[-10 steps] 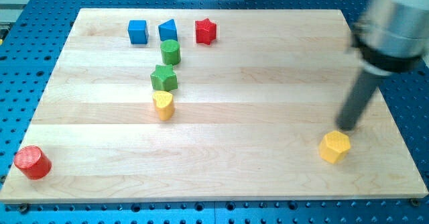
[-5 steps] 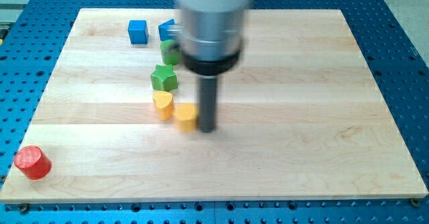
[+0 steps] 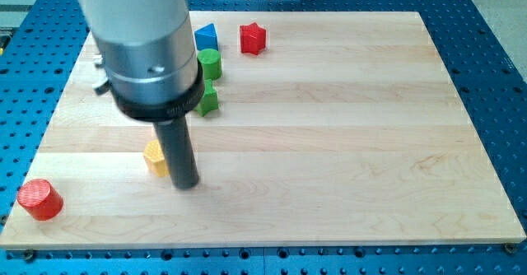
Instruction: Place the yellow blocks vertically below the green star
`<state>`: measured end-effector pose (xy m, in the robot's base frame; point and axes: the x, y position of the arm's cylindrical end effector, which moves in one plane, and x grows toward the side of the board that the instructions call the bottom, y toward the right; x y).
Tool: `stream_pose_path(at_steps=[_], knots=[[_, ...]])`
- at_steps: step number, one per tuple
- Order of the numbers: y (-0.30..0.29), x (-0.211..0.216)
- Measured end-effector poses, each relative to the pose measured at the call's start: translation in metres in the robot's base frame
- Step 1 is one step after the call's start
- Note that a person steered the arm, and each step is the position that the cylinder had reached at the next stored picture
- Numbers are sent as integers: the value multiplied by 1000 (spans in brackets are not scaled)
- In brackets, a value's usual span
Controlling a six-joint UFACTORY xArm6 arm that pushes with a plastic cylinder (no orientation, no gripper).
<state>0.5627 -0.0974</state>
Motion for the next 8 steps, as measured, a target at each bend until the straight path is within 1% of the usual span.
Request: stream_pose_path(at_steps=[1,2,3,4,5,6,7,8], knots=[[-79,12],[-131,-61],[-106,-114],[-62,-116],[-34,-108],[-18,-103],[-60,-99],[-90,-56]])
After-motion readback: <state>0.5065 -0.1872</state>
